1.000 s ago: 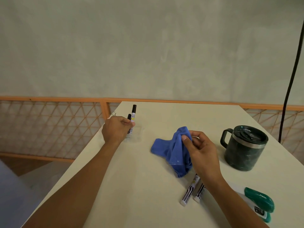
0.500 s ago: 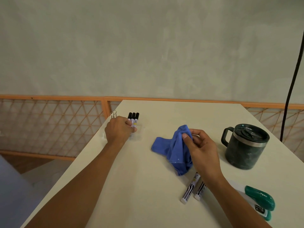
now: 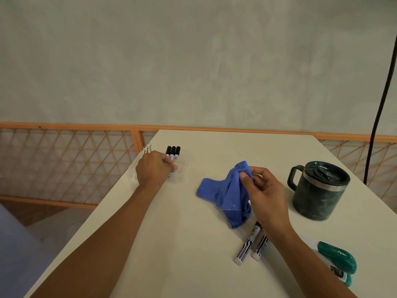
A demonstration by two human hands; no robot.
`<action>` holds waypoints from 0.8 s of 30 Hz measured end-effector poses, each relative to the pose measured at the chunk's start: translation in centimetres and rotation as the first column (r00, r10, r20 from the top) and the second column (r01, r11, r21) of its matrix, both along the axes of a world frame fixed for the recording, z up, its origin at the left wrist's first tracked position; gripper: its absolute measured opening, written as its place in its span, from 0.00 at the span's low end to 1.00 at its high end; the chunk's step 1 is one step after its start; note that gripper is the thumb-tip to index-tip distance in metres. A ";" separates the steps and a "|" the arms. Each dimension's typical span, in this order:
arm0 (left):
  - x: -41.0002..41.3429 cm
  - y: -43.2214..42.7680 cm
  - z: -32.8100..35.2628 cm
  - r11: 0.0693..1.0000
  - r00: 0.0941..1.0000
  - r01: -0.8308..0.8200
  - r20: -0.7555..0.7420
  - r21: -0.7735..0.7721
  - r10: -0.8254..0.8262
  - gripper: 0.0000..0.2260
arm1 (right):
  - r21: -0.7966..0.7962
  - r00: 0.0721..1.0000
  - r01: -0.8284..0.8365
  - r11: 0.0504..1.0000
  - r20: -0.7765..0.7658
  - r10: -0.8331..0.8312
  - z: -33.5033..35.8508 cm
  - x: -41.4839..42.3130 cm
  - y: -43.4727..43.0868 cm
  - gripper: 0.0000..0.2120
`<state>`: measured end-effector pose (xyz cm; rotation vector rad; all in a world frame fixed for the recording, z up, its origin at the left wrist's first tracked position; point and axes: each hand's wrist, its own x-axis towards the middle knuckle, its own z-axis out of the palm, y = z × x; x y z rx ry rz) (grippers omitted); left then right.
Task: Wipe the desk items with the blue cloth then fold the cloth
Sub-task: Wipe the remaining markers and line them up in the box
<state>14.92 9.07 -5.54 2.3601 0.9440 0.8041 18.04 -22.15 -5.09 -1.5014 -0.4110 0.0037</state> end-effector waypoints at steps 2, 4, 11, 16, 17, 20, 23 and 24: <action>-0.2 -0.1 0.1 1.000 1.000 -0.001 0.025 -0.009 0.001 0.11 | -0.009 1.000 0.002 1.000 0.006 -0.002 0.1 0.1 -0.1 0.07; -0.5 -0.5 0.3 1.000 0.997 0.009 0.074 0.001 -0.009 0.10 | -0.030 1.000 -0.003 1.000 0.016 0.003 0.3 0.1 -0.2 0.08; -2.6 -4.6 -0.1 0.977 0.961 0.202 0.177 0.070 -0.212 0.11 | -0.047 1.000 -0.002 0.999 0.013 0.003 1.0 0.3 -0.7 0.08; -4.5 -8.4 -1.2 0.880 0.875 0.474 0.137 -0.039 -0.465 0.05 | -0.030 0.999 0.003 1.000 0.038 -0.002 1.6 0.7 -1.6 0.10; -4.9 -9.2 -1.2 0.852 0.850 0.520 0.133 -0.054 -0.510 0.05 | -0.026 0.999 0.012 1.000 0.038 -0.011 1.7 0.9 -1.8 0.10; -6.5 -11.8 -0.9 0.783 0.789 0.613 0.137 -0.106 -0.599 0.08 | -0.030 0.998 0.048 0.998 0.041 -0.047 1.6 1.8 -2.3 0.10; -7.7 -14.6 -0.7 0.735 0.745 0.664 0.048 -0.138 -0.665 0.15 | -0.023 0.996 0.082 0.996 0.024 -0.082 1.0 2.3 -2.5 0.10; -7.8 -15.4 -0.7 0.732 0.738 0.668 -0.009 -0.133 -0.675 0.18 | -0.025 0.995 0.094 0.995 0.019 -0.094 0.8 2.3 -2.4 0.10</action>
